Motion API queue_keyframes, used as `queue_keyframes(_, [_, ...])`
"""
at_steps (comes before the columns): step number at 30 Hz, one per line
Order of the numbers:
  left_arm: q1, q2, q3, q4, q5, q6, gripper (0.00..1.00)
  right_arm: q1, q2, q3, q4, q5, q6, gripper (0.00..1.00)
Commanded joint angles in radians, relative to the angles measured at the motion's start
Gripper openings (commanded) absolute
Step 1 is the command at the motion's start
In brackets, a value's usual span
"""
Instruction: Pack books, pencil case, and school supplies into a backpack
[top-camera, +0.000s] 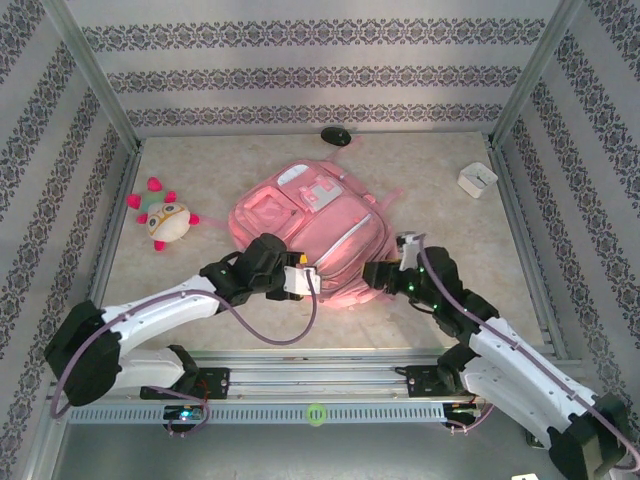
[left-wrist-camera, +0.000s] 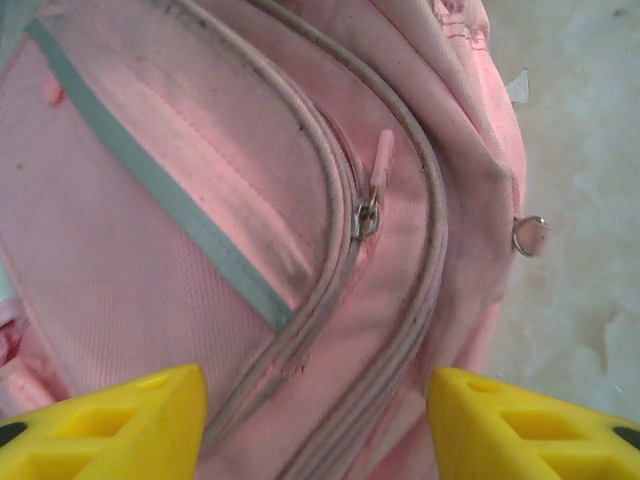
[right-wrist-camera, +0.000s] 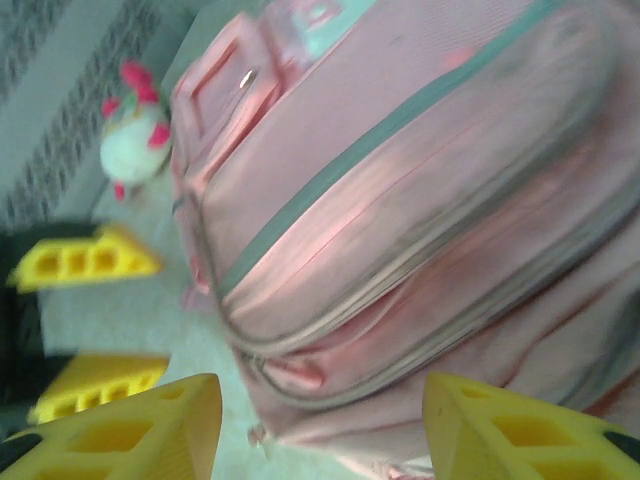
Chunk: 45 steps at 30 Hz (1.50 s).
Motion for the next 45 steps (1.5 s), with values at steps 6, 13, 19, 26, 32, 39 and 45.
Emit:
queue_keyframes(6, [-0.010,0.103,0.012,0.159,0.030,0.086,0.57,0.077,-0.031,-0.048,0.083,0.099,-0.152,0.55])
queue_keyframes(13, [-0.009,0.156,0.005,0.202,0.021,0.088,0.16,0.081,-0.046,-0.071,0.121,0.074,-0.199,0.55])
queue_keyframes(19, [0.022,0.138,-0.024,0.275,0.145,-0.046,0.00,0.098,-0.096,-0.112,0.135,0.045,-0.330,0.54])
queue_keyframes(26, [0.068,0.104,-0.066,0.349,0.257,-0.165,0.00,0.152,-0.109,-0.160,0.176,-0.002,-0.562,0.48])
queue_keyframes(32, [0.086,0.098,-0.072,0.368,0.291,-0.194,0.00,0.209,0.048,-0.129,0.216,0.030,-0.687,0.47])
queue_keyframes(39, [0.088,0.087,-0.088,0.362,0.240,-0.125,0.37,0.244,0.279,-0.031,0.293,0.106,-0.814,0.50])
queue_keyframes(45, [0.088,0.120,-0.064,0.312,0.179,0.031,0.67,0.253,0.308,-0.046,0.348,0.094,-0.826,0.50])
